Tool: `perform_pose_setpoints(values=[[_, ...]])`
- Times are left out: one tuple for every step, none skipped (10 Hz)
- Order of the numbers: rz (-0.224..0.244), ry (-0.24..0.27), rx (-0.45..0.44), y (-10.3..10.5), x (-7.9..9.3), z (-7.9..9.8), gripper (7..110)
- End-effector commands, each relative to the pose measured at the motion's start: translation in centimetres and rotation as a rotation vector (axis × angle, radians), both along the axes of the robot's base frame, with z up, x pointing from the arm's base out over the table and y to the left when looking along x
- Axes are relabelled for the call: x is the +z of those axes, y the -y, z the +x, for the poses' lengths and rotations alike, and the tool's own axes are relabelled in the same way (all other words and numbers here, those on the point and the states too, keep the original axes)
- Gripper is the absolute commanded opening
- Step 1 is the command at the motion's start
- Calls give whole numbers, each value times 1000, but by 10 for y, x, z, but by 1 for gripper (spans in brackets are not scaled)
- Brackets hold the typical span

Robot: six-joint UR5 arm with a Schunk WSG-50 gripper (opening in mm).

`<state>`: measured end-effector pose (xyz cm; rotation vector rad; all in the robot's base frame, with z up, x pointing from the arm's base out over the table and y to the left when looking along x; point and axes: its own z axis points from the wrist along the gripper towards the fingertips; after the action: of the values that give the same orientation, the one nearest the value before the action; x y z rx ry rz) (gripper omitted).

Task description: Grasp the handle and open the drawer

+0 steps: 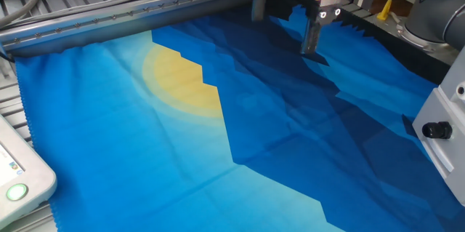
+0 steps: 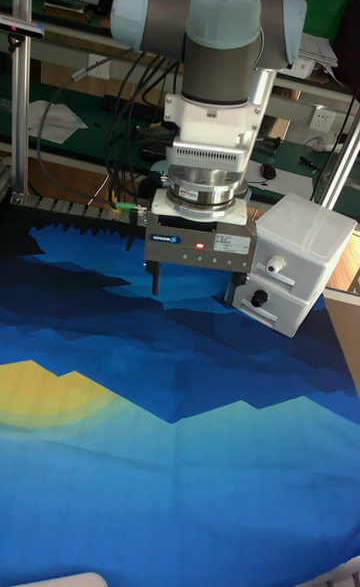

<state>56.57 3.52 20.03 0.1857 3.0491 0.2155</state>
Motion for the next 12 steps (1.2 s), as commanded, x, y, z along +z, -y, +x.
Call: perform_pose_setpoints(values=[[61, 26, -45, -14, 4, 8, 7], [61, 26, -45, -14, 4, 8, 7], [61, 26, -47, -14, 4, 8, 7], [62, 24, -51, -14, 4, 8, 7], [67, 19, -63, -16, 3, 7, 7], [91, 15, -81, -23, 4, 7, 7], [132, 5, -111, -32, 6, 6, 7], [155, -3, -127, -38, 7, 5, 7], [156, -5, -129, -38, 7, 5, 7], [160, -6, -134, -39, 8, 5, 7], [162, -18, -142, -40, 7, 3, 7], [172, -33, -161, -43, 7, 0, 7]])
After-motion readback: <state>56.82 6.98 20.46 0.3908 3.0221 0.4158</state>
